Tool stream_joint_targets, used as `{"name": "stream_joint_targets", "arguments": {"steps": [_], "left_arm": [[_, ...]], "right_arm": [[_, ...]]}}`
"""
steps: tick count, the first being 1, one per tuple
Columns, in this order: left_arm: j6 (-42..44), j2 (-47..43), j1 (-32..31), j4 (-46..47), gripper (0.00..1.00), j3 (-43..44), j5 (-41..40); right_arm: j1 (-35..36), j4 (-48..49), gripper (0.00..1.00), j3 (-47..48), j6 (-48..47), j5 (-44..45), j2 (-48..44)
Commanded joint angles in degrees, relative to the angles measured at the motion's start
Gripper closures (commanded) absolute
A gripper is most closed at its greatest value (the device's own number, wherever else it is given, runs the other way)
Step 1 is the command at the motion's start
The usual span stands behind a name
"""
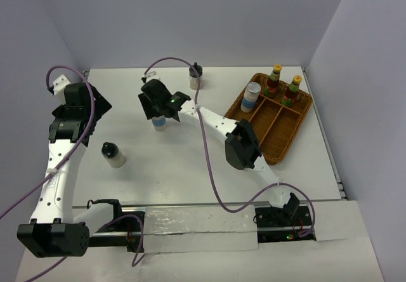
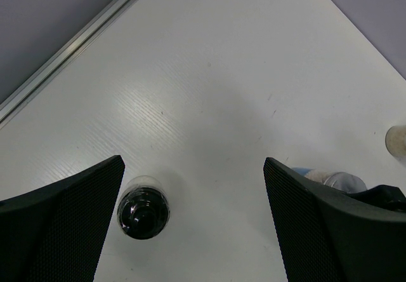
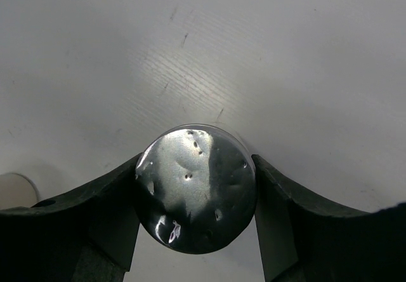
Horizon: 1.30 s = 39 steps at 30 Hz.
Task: Organize the condiment bottles
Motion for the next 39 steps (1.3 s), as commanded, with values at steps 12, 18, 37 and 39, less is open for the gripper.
{"name": "stream_joint_targets", "arguments": {"steps": [12, 18, 37, 39], "left_arm": [[0.5, -1.6, 0.8, 1.7, 0.0, 0.2, 0.8], [0.6, -1.5, 0.9, 1.6, 0.0, 0.3, 1.4], [0.5, -1.4, 0.9, 1.5, 0.0, -0.1, 1.6], [0.5, -1.4, 0.9, 1.5, 0.0, -0.1, 1.7]], "right_arm": [[-18.8, 10.8, 0.91, -36.0, -0.1, 3.8, -44.4], [-24.8, 11.6, 0.91, -46.7, -0.1, 6.3, -49.4], [-29.2, 15.8, 0.91, -57.1, -0.1, 4.0, -45.2], [-29.2, 16.0, 0.91, -57.1, -0.1, 3.5, -44.7]]}}
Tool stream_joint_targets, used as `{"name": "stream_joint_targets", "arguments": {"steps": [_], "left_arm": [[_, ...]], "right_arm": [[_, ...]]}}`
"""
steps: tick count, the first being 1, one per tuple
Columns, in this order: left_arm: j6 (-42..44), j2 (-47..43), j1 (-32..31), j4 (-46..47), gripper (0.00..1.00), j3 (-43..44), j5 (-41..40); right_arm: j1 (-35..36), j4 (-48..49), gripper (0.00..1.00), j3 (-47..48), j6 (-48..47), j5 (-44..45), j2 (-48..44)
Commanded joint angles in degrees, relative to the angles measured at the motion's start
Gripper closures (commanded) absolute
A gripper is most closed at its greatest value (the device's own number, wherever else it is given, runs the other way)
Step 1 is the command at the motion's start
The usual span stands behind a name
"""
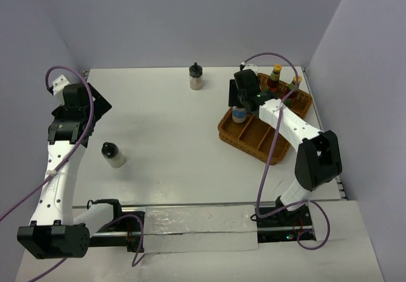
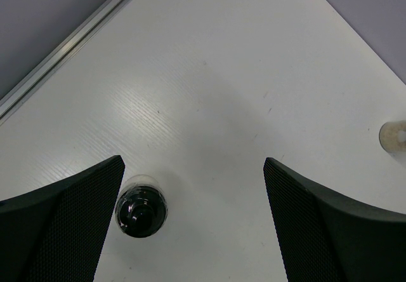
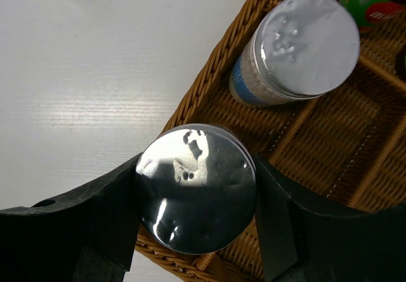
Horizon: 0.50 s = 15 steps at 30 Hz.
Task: Organize the condiment bottles
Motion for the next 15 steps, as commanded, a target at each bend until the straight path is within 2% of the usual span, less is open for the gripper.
{"name": "stream_joint_targets", "arguments": {"steps": [1, 6, 10, 12, 15], "left_arm": [[0.3, -0.7, 0.5, 1.5, 0.01, 0.0, 0.5], [0.1, -0.2, 0.5, 1.6, 0.0, 0.1, 0.7], [0.1, 0.1, 0.5, 1.6, 0.01, 0.3, 1.0], [0.0, 0.3, 0.5, 1.6, 0.01, 0.4, 0.9], [-0.1, 0.5, 0.5, 1.5, 0.01, 0.7, 1.2]], "right_arm": [[-0.3, 4.9, 0.91, 0.5, -0.1, -0.5, 1.3], [-0.5, 5.5, 0.9, -0.2, -0.1, -1.1, 2.6], [-0.7, 5.4, 0.83, -0.6, -0.1, -1.3, 3.6], [-0.8, 5.6, 0.78, -1.0, -0.1, -1.3, 3.8], [-0.8, 5.8, 0.64, -1.4, -0.1, -1.2, 3.8]]}}
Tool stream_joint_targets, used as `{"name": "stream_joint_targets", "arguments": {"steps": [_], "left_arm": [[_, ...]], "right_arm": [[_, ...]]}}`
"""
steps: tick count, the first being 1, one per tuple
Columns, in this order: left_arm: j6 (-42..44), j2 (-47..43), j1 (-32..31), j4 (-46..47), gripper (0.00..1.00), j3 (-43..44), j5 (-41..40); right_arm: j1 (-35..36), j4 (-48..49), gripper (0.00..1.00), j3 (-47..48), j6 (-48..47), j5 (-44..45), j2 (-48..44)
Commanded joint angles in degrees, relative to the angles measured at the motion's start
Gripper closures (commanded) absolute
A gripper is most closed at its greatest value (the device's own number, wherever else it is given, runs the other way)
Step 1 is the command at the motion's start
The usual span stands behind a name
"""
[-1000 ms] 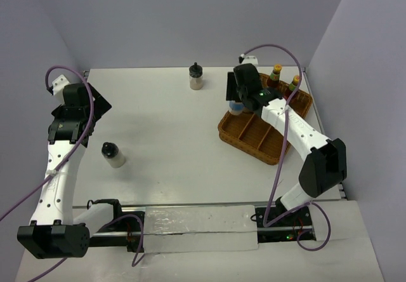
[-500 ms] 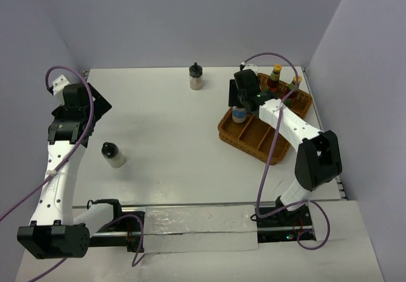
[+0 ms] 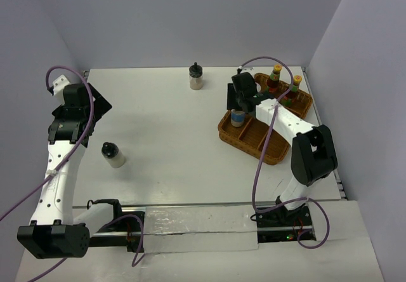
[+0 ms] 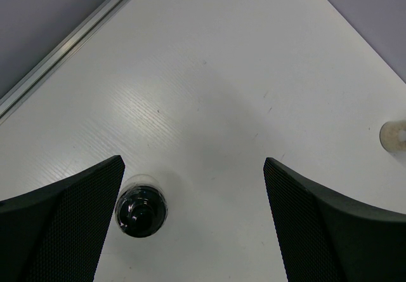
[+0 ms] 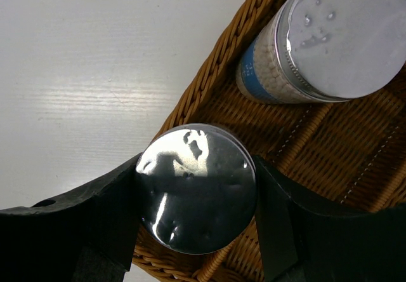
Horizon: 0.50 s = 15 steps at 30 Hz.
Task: Organize the condiment bottles
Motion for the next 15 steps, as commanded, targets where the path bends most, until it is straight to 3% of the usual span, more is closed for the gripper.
{"name": "stream_joint_targets", "arguments": {"steps": [1, 7, 15], "left_arm": [[0.0, 0.4, 0.5, 1.5, 0.0, 0.8, 1.2], [-0.1, 0.6, 0.5, 1.5, 0.0, 1.3, 1.8], [-0.6, 1.5, 0.5, 2.0, 0.01, 1.5, 3.1]], "right_arm": [[-0.4, 4.0, 0.58, -0.4, -0.1, 0.7, -0.2], [-0.4, 2.7, 0.19, 0.5, -0.1, 0.7, -1.0], [-0.3, 0.1, 0.12, 5.1, -0.1, 0.5, -7.5]]}}
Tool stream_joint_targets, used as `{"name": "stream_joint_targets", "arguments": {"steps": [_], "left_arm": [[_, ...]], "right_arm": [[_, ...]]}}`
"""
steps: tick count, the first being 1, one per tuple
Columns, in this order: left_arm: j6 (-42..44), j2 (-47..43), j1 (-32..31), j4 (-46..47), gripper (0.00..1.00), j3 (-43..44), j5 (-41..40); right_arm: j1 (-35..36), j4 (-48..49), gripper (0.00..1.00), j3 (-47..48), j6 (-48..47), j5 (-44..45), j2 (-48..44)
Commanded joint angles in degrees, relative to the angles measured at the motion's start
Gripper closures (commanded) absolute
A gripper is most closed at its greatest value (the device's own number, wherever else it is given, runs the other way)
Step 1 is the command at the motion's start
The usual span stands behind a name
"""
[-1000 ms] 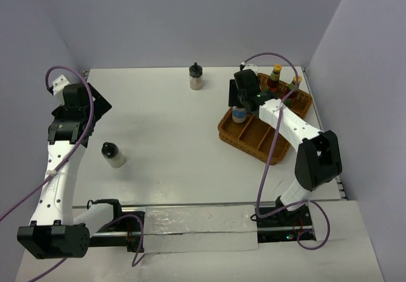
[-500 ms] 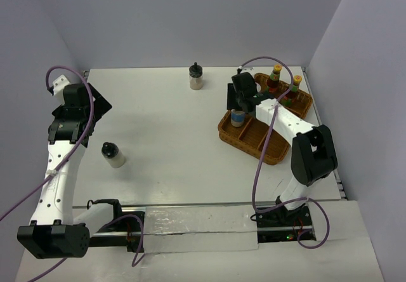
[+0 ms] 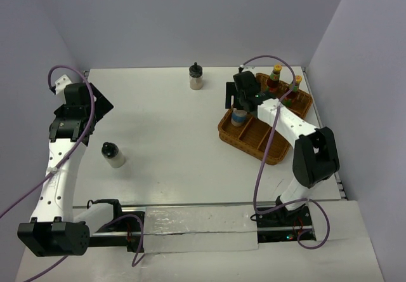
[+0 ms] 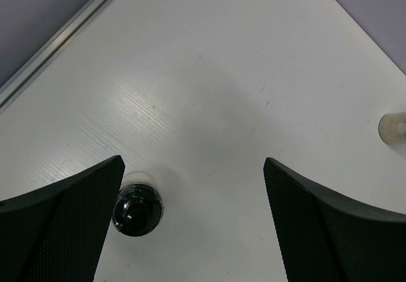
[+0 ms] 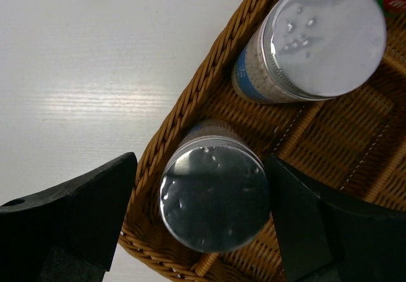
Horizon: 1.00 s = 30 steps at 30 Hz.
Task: Organize the condiment bottles
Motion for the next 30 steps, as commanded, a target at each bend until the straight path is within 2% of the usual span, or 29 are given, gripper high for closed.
{"name": "stream_joint_targets", "arguments": {"steps": [1, 5, 8, 13, 17, 18, 22, 25, 30], "left_arm": [[-0.6, 0.9, 0.5, 2.2, 0.0, 1.5, 1.8], [-0.7, 2.0, 0.4, 3.2, 0.01, 1.6, 4.8], [-0.7, 3.5, 0.0, 3.5, 0.01, 3.0, 6.4], [-0.2, 5.4, -1.2, 3.3, 0.01, 5.2, 7.2], [0.1, 6.4, -1.8, 2.6, 0.0, 6.4, 6.8], [0.1, 6.5, -1.9, 2.6, 0.01, 6.7, 6.8], [0.1, 7.0, -2.0, 3.0, 0.01, 6.3, 7.0], [0.1, 7.7, -2.0, 3.2, 0.01, 5.7, 7.0], [0.3, 9.1, -2.1, 4.0, 0.01, 5.2, 7.3]], "right_arm": [[0.0, 0.6, 0.11, 6.0, 0.0, 0.0, -7.1], [0.6, -0.7, 0.08, 11.4, 0.0, -2.4, -7.8], [1.7, -2.4, 0.07, 17.0, 0.0, -4.4, -4.9], [4.5, -6.9, 0.05, 30.6, 0.0, -4.7, 5.8], [5.4, -11.0, 0.03, 43.8, 0.0, -5.4, 16.1], [5.4, -11.4, 0.02, 50.0, 0.0, -6.1, 21.4], [5.8, -7.7, 0.01, 56.6, 0.0, -6.0, 28.9], [5.8, -1.3, 0.0, 56.5, 0.0, -5.4, 32.5], [5.8, 2.9, 0.0, 59.6, 0.0, -5.9, 38.9]]}}
